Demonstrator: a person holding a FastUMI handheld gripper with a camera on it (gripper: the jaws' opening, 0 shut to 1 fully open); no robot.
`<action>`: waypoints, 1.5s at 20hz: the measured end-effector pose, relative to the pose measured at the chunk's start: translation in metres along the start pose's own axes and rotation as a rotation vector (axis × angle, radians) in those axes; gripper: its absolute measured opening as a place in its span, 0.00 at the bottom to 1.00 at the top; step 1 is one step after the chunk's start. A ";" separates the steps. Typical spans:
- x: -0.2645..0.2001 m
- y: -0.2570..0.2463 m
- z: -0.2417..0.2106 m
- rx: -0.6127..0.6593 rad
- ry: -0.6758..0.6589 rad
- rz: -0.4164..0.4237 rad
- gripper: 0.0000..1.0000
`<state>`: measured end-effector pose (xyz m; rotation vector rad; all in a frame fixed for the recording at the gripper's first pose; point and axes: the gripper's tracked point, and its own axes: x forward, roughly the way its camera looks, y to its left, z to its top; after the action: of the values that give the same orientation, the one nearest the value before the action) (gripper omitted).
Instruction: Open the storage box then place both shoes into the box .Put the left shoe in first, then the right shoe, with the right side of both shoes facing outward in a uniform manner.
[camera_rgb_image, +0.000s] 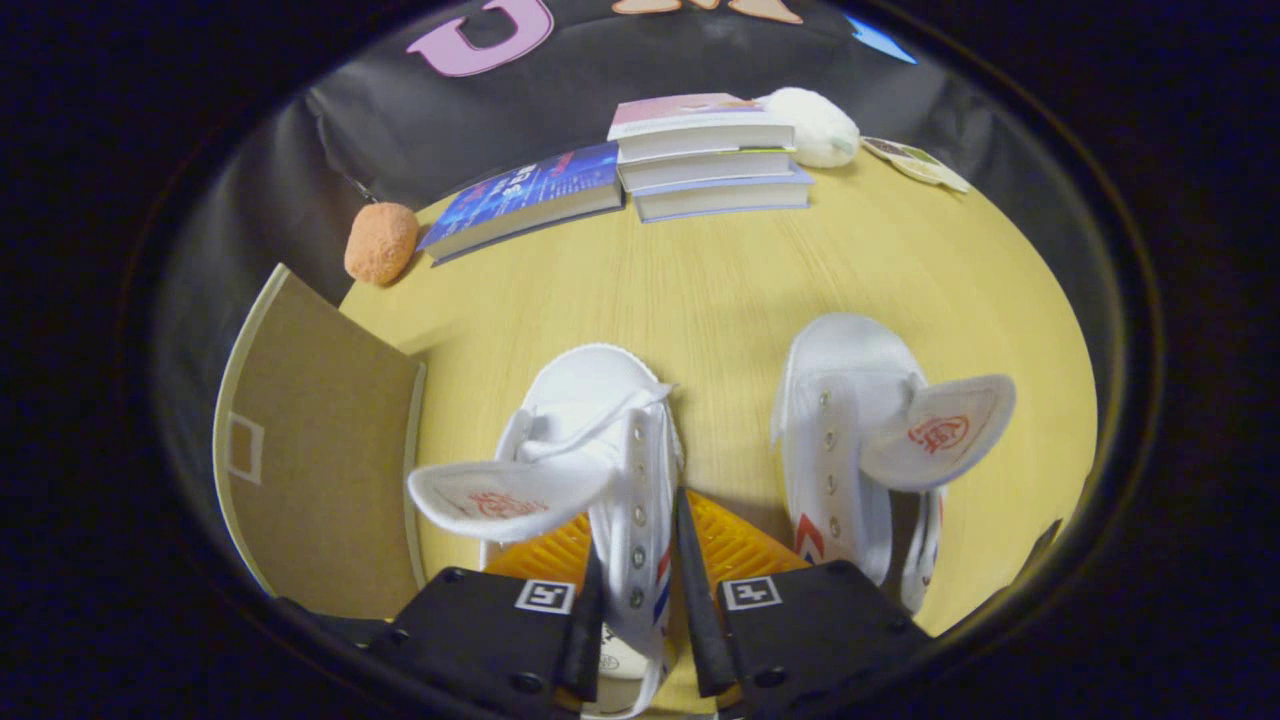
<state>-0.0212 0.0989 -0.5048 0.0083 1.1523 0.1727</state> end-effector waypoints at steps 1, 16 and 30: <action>0.002 -0.002 0.001 0.006 0.014 -0.001 0.30; -0.109 0.048 0.029 0.455 0.024 0.301 0.06; -0.175 0.259 0.065 0.380 0.060 0.578 0.05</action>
<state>-0.0651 0.3355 -0.2948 0.6803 1.2042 0.4640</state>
